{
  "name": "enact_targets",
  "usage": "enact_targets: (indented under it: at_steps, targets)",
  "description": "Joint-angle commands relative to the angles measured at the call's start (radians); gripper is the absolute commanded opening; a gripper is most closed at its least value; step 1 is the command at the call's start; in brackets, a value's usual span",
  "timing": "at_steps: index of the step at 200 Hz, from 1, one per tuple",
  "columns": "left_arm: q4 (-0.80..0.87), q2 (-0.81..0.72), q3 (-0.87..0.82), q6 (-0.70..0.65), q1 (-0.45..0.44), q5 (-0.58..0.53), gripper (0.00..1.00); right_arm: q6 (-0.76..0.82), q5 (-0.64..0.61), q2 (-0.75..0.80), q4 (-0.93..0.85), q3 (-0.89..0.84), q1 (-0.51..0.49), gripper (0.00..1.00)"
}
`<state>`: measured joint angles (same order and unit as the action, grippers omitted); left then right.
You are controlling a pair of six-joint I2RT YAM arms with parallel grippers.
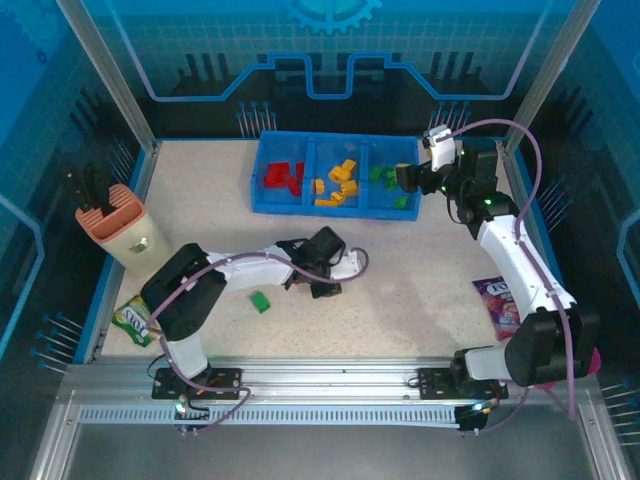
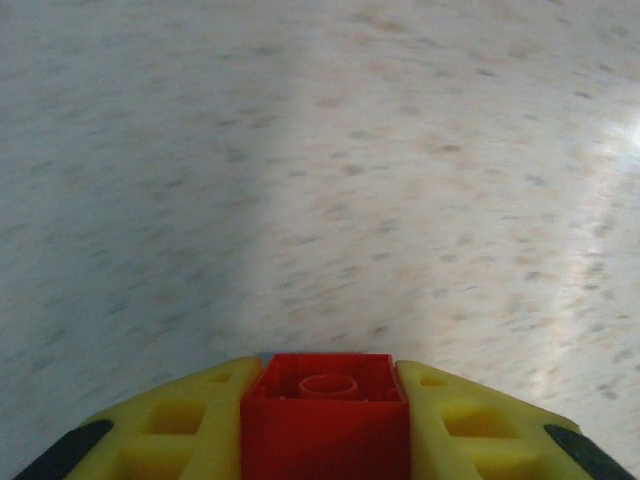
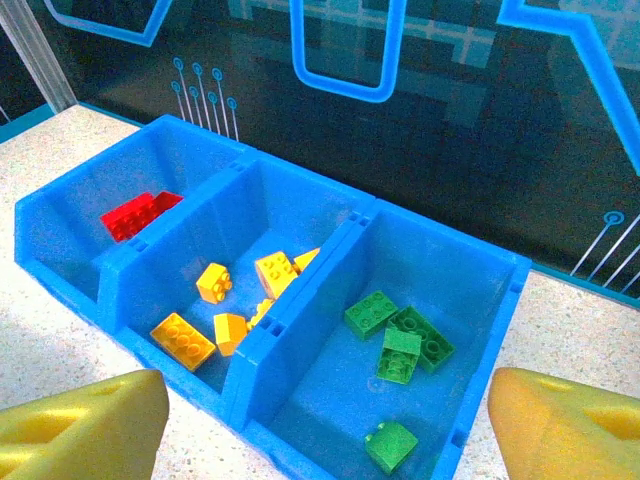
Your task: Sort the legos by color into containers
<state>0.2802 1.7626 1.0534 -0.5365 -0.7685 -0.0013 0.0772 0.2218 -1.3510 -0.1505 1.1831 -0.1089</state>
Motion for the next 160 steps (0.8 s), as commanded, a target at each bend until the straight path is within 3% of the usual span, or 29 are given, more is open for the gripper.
enact_targets:
  at_steps: [1,50,160]
  targets:
    - [-0.017,-0.120,0.107,0.110,0.108,-0.044,0.25,-0.014,0.029,-0.015,0.013,-0.010,0.015,0.85]
    - [-0.027,-0.054,0.329,0.155,0.273,-0.192,0.22,-0.015,0.040,-0.037,-0.006,-0.002,0.014,0.85]
    - [0.013,0.364,0.739,0.292,0.496,-0.187,0.21,-0.005,0.056,-0.094,-0.096,0.060,0.014,0.87]
